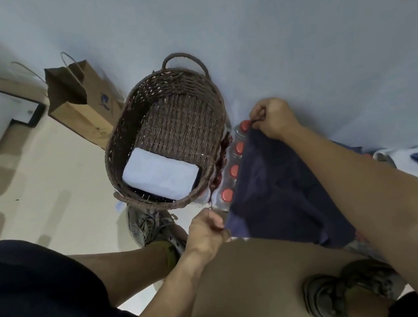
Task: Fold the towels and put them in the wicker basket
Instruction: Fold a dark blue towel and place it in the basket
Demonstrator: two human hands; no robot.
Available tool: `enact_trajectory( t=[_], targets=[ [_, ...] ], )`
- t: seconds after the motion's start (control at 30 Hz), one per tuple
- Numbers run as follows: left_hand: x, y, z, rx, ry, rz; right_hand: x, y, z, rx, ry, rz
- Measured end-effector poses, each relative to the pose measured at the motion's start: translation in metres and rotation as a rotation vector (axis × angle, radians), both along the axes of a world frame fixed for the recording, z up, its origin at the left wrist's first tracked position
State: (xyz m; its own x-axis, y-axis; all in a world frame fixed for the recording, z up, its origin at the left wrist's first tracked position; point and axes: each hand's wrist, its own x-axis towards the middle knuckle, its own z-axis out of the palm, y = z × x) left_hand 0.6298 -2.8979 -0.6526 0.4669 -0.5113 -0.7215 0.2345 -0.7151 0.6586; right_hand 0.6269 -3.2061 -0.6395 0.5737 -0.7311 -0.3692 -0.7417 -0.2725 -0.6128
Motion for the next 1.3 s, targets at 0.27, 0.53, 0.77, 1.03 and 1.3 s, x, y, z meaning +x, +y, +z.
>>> enact_trajectory(
  t=[0.27, 0.53, 0.77, 1.03, 1.3],
  targets=[
    [0.001, -0.006, 0.003, 0.137, 0.134, 0.03, -0.008, 0.022, -0.011, -0.15, -0.083, -0.077],
    [-0.007, -0.015, -0.001, 0.131, 0.132, 0.213, -0.096, 0.064, 0.021, -0.503, -0.238, -0.238],
    [-0.03, -0.034, 0.025, 0.022, -0.546, 0.026, -0.228, 0.134, 0.003, -0.407, -0.16, -0.929],
    [-0.079, -0.127, 0.062, -0.453, -0.677, -0.43, -0.283, 0.184, -0.022, -0.091, -0.116, -0.922],
    [-0.107, -0.238, 0.038, -0.375, -0.787, -1.052, -0.286, 0.179, -0.024, 0.171, -0.286, -0.895]
  ],
)
